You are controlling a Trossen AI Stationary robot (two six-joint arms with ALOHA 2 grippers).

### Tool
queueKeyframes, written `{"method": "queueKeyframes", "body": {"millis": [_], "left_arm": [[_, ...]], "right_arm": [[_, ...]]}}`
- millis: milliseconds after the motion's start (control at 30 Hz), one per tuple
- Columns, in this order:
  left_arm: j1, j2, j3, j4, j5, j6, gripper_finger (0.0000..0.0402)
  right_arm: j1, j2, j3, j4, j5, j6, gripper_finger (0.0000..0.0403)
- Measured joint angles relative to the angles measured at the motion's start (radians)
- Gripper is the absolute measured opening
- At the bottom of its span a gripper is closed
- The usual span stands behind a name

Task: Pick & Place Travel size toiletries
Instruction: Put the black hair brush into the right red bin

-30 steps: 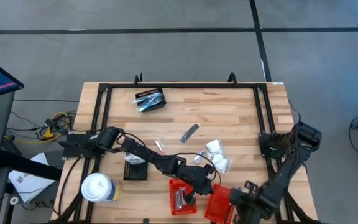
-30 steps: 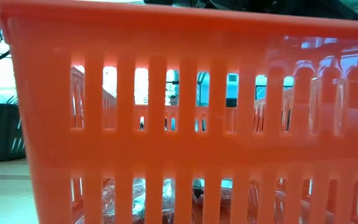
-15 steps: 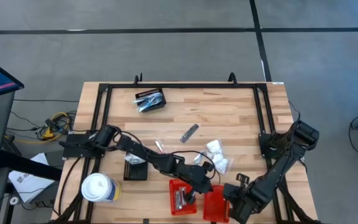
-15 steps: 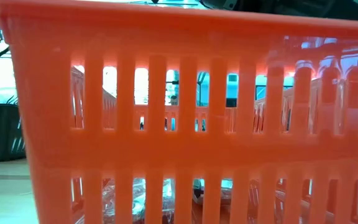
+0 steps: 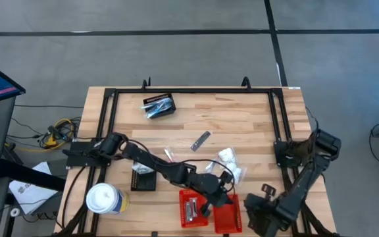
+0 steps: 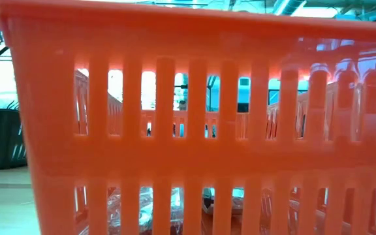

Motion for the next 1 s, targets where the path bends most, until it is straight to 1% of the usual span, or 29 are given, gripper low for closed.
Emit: {"method": "queueKeyframes", "body": {"millis": [100, 167, 300, 367, 400, 467, 533, 567, 633, 733, 833, 900, 1000], "left_arm": [[-0.002, -0.001, 0.053, -0.031, 0.0, 0.034, 0.0001], [-0.003, -0.002, 0.067, -0.047, 0.001, 0.043, 0.0001], [0.0, -0.001, 0.072, -0.08, 0.005, 0.046, 0.0001], [0.004, -0.001, 0.074, -0.137, -0.004, 0.046, 0.0001], [0.004, -0.001, 0.074, -0.181, -0.029, 0.046, 0.0001], [0.001, -0.007, 0.071, -0.273, -0.127, 0.046, 0.0001], [-0.004, -0.019, 0.072, -0.307, -0.216, 0.035, 0.0001], [-0.008, -0.037, 0.067, -0.341, -0.248, 0.03, 0.0001], [-0.014, -0.07, 0.052, -0.35, -0.265, 0.001, 0.0001], [-0.024, -0.133, 0.003, -0.407, -0.261, -0.072, 0.0001], [-0.026, -0.235, -0.101, -0.409, -0.26, -0.139, 0.0001], [-0.024, -0.316, -0.182, -0.389, -0.266, -0.186, 0.0001], [-0.022, -0.435, -0.334, -0.355, -0.285, -0.242, 0.0001]], "right_arm": [[0.049, 0.0, 0.0, -0.025, 0.065, 0.091, 0.0], [0.075, 0.0, 0.0, -0.042, 0.098, 0.134, 0.0], [0.113, -0.001, 0.0, -0.083, 0.101, 0.211, 0.0], [0.126, -0.001, 0.0, -0.127, 0.102, 0.257, 0.0], [0.133, -0.001, 0.0, -0.145, 0.102, 0.277, 0.0], [0.141, -0.001, 0.0, -0.172, 0.105, 0.294, 0.0], [0.143, -0.001, 0.0, -0.181, 0.113, 0.289, 0.0], [0.141, -0.001, 0.0, -0.185, 0.13, 0.28, 0.0], [0.13, -0.001, 0.0, -0.194, 0.152, 0.253, 0.0], [0.119, -0.001, 0.0, -0.193, 0.157, 0.24, 0.0], [0.116, -0.003, 0.001, -0.194, 0.153, 0.285, 0.0], [0.116, -0.014, 0.0, -0.197, 0.117, 0.347, 0.0], [0.116, -0.043, 0.0, -0.15, 0.021, 0.422, 0.0]]}}
